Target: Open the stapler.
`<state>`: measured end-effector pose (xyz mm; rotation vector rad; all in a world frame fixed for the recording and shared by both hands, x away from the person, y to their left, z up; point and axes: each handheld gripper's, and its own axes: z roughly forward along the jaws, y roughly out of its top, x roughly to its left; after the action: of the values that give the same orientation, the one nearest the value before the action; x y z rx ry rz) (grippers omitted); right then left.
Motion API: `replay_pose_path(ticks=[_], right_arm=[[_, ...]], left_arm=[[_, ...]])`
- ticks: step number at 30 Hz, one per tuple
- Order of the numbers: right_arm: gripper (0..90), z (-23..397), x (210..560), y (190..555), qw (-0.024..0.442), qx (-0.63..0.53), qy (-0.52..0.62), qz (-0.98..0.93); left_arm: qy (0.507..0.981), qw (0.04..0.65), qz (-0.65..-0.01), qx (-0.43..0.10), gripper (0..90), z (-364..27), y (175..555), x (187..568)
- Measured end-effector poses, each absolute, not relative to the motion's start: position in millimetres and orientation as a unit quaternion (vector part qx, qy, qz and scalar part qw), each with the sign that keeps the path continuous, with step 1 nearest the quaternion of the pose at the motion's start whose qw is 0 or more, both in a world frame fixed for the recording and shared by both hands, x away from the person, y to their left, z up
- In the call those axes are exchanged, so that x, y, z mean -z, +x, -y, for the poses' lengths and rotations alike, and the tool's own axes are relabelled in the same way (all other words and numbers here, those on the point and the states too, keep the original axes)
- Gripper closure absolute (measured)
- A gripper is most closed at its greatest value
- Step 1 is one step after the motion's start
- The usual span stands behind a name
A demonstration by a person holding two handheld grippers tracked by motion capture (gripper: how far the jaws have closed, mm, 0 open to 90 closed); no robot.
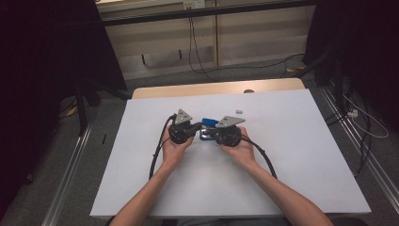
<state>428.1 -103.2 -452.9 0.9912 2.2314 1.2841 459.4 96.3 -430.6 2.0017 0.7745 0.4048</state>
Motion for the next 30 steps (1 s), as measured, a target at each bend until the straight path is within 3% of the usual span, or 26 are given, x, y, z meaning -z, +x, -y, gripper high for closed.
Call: replay_pose_path(ticks=[30], right_arm=[[90.0,95.4,450.0,432.9,0.232,-0.463,0.368,-0.772]], left_arm=[[0.807,0.469,-0.320,-0.162,90.0,-93.5,461.3,426.8]])
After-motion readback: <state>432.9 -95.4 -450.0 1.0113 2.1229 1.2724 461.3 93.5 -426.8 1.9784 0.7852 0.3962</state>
